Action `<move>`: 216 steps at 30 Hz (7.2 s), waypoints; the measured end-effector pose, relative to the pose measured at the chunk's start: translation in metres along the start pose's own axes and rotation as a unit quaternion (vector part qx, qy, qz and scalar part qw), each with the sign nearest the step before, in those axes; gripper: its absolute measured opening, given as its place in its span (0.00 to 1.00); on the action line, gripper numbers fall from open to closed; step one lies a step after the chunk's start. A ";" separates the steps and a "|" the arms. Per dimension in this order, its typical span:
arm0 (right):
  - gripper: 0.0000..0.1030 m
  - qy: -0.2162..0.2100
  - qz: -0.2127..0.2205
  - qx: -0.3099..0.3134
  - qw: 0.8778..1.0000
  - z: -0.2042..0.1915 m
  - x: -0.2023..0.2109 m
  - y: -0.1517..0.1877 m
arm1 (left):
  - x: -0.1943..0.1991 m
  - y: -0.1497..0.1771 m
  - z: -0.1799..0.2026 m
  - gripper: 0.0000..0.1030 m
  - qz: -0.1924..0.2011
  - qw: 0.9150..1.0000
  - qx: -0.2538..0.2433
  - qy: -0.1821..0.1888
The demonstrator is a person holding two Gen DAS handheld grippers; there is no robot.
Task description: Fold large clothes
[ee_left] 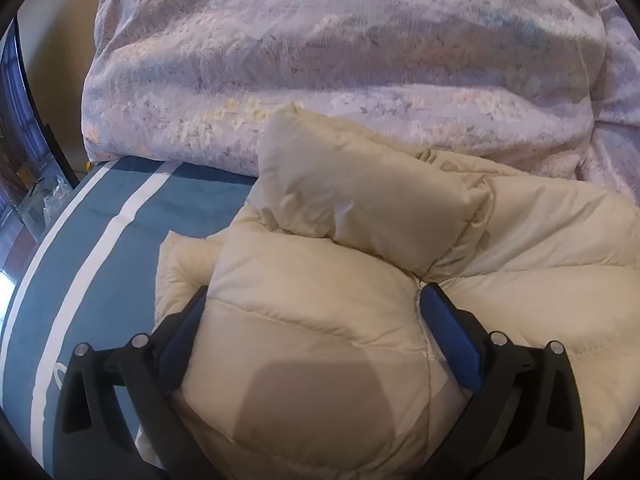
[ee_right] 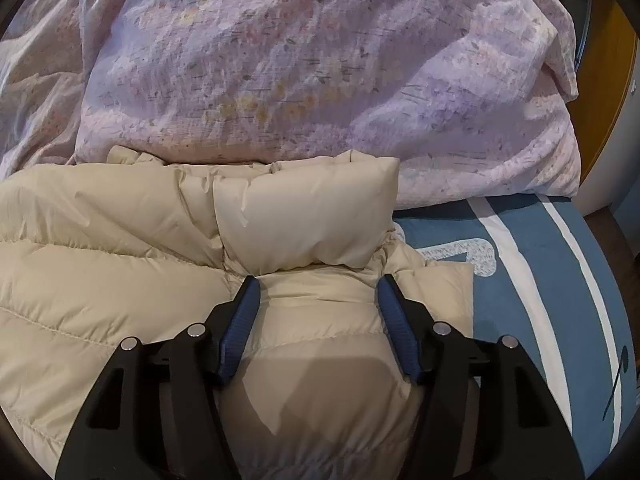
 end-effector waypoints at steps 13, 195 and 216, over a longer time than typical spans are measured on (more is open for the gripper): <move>0.63 -0.004 -0.003 -0.005 1.000 0.001 -0.009 -0.003 | -0.009 0.000 0.003 0.98 -0.015 1.000 -0.002 -0.012; 0.72 -0.116 0.029 0.075 0.990 -0.141 0.185 0.171 | 0.136 0.145 -0.188 0.31 -0.096 0.955 0.159 0.230; 0.73 -0.112 0.021 0.091 0.989 -0.149 0.178 0.172 | 0.142 0.139 -0.183 0.21 -0.091 0.948 0.165 0.255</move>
Point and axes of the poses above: each gripper's, at about its wrist camera, not at the fingertips, and x roughly against the way its jaws point, z to its right, y to its underside, the point moved 1 cm from there along -x, roughly the way its jaws point, and after that the axes turned 8 degrees about x, right-handed, at the moved point
